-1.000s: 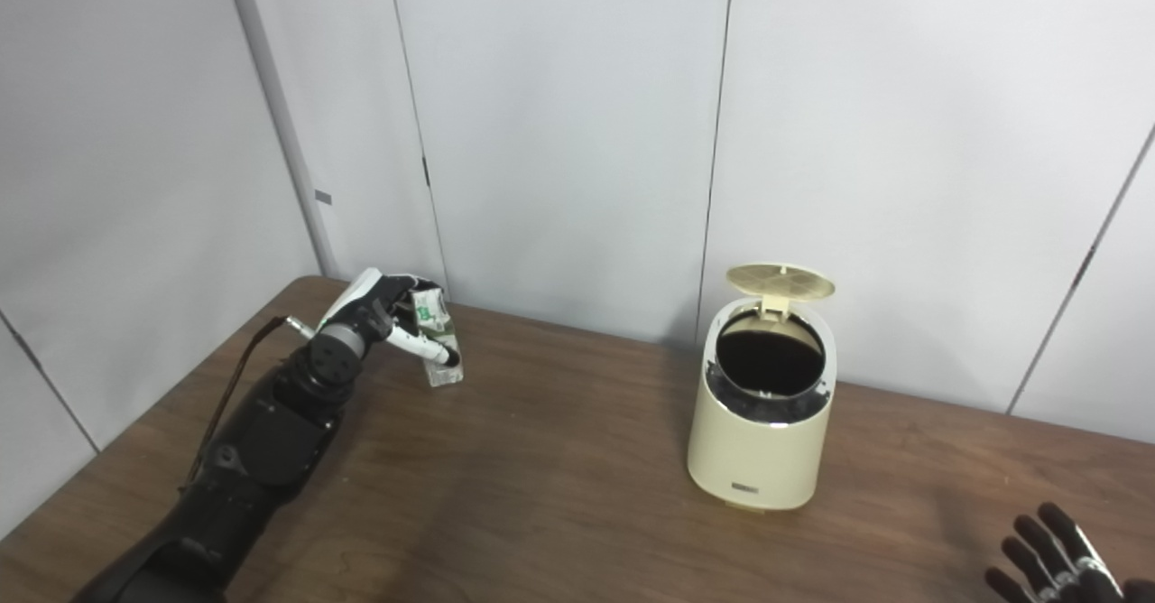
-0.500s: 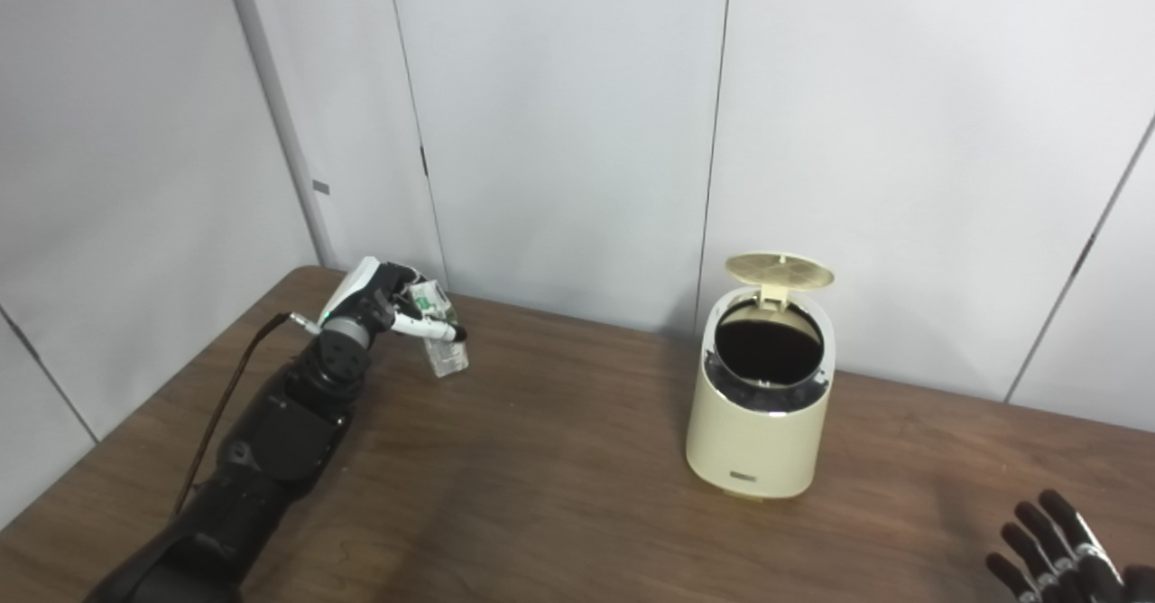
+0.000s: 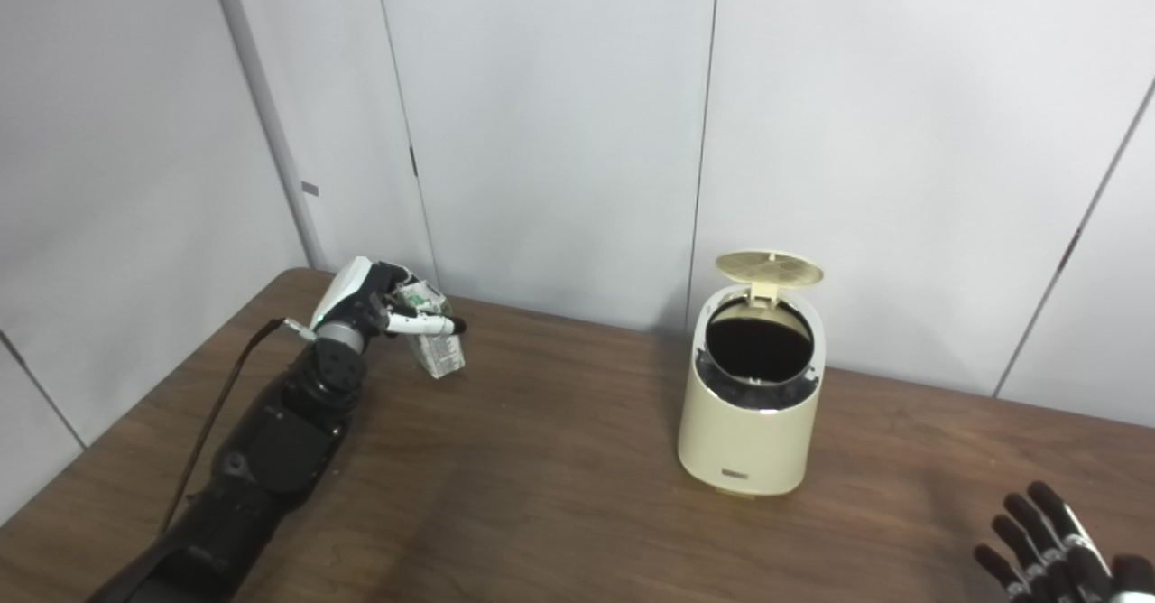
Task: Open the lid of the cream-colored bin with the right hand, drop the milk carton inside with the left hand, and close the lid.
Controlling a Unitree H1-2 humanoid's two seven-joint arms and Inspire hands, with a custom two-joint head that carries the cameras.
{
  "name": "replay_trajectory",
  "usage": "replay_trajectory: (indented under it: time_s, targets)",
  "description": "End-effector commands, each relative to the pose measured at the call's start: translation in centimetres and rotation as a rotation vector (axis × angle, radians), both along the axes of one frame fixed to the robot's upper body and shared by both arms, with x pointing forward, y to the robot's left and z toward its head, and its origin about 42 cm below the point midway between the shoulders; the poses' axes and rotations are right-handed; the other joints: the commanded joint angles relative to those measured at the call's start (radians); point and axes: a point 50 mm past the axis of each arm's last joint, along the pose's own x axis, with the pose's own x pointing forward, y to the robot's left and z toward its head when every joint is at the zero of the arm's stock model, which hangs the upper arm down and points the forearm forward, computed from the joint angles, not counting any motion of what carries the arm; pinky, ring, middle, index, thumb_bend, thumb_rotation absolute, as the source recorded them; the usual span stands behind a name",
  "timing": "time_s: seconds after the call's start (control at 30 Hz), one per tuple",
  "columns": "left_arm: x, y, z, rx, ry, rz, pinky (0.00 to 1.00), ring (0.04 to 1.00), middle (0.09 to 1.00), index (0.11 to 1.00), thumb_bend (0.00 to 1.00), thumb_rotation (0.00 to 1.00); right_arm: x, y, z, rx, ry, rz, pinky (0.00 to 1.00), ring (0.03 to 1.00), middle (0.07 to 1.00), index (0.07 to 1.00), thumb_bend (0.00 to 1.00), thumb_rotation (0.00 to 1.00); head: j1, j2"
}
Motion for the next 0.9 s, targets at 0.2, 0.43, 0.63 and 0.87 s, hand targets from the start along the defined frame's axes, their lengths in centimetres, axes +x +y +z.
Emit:
replay_trajectory:
  time_s: [0.2,0.43,0.63,0.87]
  targets:
    - [-1.0,-2.0,5.1,0.039,-0.293,-0.048,0.37,0.463,0.496,0.443,0.48,0.00,0.7,0.6,1.6,0.011,-0.070,-0.007,0.88,0.931,0.929,0.931,0.65,0.95,-0.034,-0.004]
    - [-2.5,-5.3,6.3,0.014,-0.396,-0.135,0.35,0.446,0.497,0.449,0.48,0.00,0.4,0.7,1.2,-0.011,-0.074,-0.019,0.87,0.924,0.915,0.921,0.61,1.00,-0.080,-0.019]
    - [-3.6,-7.6,7.8,0.071,-0.507,-0.221,0.31,0.442,0.487,0.422,0.47,0.00,0.0,1.2,0.8,-0.017,-0.084,-0.008,0.88,0.935,0.921,0.922,0.59,1.00,-0.121,-0.028]
    - [-5.0,-11.1,9.2,0.051,-0.592,-0.335,0.32,0.445,0.490,0.473,0.47,0.00,-0.1,1.9,0.0,-0.021,-0.072,-0.021,0.87,0.929,0.919,0.922,0.59,1.00,-0.192,-0.038]
